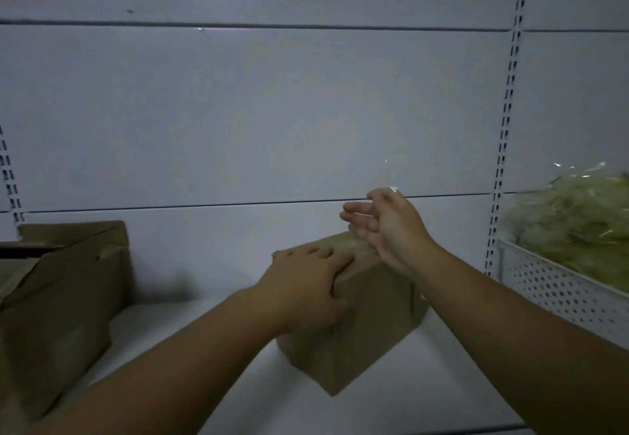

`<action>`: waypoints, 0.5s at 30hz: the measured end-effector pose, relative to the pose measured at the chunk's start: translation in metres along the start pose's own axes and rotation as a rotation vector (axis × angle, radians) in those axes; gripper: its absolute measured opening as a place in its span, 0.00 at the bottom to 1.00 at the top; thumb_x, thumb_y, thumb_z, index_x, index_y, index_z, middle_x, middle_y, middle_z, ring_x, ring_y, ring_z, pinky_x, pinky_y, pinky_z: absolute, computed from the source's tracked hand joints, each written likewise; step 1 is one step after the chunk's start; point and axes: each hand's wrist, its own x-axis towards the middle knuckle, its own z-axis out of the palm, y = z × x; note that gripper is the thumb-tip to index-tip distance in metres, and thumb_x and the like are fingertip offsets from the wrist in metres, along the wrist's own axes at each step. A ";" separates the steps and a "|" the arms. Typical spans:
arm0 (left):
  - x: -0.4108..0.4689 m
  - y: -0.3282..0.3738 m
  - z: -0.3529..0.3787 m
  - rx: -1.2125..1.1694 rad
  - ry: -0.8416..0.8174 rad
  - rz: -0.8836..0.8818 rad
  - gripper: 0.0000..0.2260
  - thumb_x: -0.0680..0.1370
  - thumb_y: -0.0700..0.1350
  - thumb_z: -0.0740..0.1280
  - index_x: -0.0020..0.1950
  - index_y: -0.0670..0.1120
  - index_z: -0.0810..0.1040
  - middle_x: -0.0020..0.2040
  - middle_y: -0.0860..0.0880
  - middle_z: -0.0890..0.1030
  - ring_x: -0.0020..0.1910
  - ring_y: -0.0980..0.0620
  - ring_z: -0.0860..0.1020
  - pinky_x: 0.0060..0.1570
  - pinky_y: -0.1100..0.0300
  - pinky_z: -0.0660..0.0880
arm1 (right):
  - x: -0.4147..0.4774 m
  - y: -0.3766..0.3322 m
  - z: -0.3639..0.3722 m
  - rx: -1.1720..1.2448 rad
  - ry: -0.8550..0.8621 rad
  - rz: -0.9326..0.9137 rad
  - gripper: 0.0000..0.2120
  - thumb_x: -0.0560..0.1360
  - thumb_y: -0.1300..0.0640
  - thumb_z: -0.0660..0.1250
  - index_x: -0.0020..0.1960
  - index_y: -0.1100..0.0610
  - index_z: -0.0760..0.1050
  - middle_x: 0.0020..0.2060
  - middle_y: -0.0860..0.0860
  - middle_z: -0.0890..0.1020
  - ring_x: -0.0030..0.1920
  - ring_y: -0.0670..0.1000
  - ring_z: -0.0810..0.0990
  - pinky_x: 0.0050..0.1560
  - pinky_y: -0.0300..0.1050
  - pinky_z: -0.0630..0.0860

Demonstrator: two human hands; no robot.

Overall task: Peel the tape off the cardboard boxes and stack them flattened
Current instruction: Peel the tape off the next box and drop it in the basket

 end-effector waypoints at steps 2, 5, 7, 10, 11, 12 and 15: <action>-0.004 -0.019 -0.009 -0.078 -0.071 0.047 0.30 0.72 0.53 0.65 0.72 0.62 0.57 0.71 0.55 0.67 0.68 0.52 0.65 0.64 0.54 0.65 | 0.005 -0.010 -0.017 0.063 0.176 -0.118 0.09 0.81 0.58 0.54 0.46 0.55 0.70 0.30 0.51 0.80 0.29 0.47 0.80 0.36 0.41 0.81; -0.015 -0.041 -0.024 -0.247 -0.214 0.027 0.27 0.67 0.43 0.68 0.61 0.64 0.67 0.62 0.58 0.70 0.60 0.54 0.70 0.53 0.59 0.70 | 0.015 -0.018 -0.057 -0.040 0.380 -0.190 0.09 0.80 0.59 0.55 0.45 0.53 0.71 0.29 0.50 0.74 0.24 0.46 0.69 0.26 0.38 0.71; -0.012 -0.046 -0.032 -0.280 -0.286 -0.050 0.23 0.67 0.38 0.63 0.57 0.61 0.71 0.64 0.55 0.71 0.61 0.52 0.71 0.58 0.51 0.72 | 0.012 -0.010 -0.079 -0.286 0.329 -0.141 0.09 0.79 0.60 0.56 0.45 0.55 0.73 0.31 0.51 0.75 0.25 0.47 0.67 0.25 0.40 0.66; 0.013 -0.028 -0.037 -0.175 -0.196 -0.186 0.14 0.71 0.37 0.58 0.48 0.53 0.76 0.58 0.51 0.76 0.56 0.49 0.74 0.55 0.52 0.71 | -0.005 0.017 -0.088 -0.606 0.053 -0.112 0.11 0.79 0.58 0.58 0.41 0.57 0.76 0.33 0.51 0.78 0.26 0.47 0.69 0.29 0.40 0.67; 0.025 -0.015 -0.035 -0.095 -0.081 -0.234 0.11 0.72 0.39 0.58 0.48 0.50 0.77 0.55 0.49 0.78 0.52 0.48 0.75 0.52 0.53 0.71 | -0.009 0.023 -0.087 -0.670 -0.017 -0.139 0.12 0.79 0.57 0.59 0.40 0.57 0.76 0.33 0.50 0.78 0.27 0.46 0.70 0.30 0.39 0.67; 0.037 -0.001 -0.030 -0.053 0.034 -0.262 0.10 0.73 0.41 0.58 0.49 0.48 0.77 0.53 0.47 0.79 0.51 0.47 0.75 0.49 0.54 0.71 | -0.012 0.026 -0.084 -0.727 -0.062 -0.171 0.12 0.79 0.55 0.59 0.40 0.57 0.75 0.32 0.49 0.77 0.29 0.45 0.71 0.31 0.38 0.67; 0.067 0.037 -0.012 -0.225 0.116 -0.262 0.16 0.75 0.42 0.58 0.62 0.48 0.72 0.63 0.46 0.76 0.59 0.46 0.73 0.54 0.54 0.69 | -0.011 0.027 -0.083 -0.888 -0.121 -0.203 0.11 0.80 0.52 0.56 0.44 0.55 0.72 0.34 0.48 0.75 0.34 0.45 0.72 0.34 0.38 0.67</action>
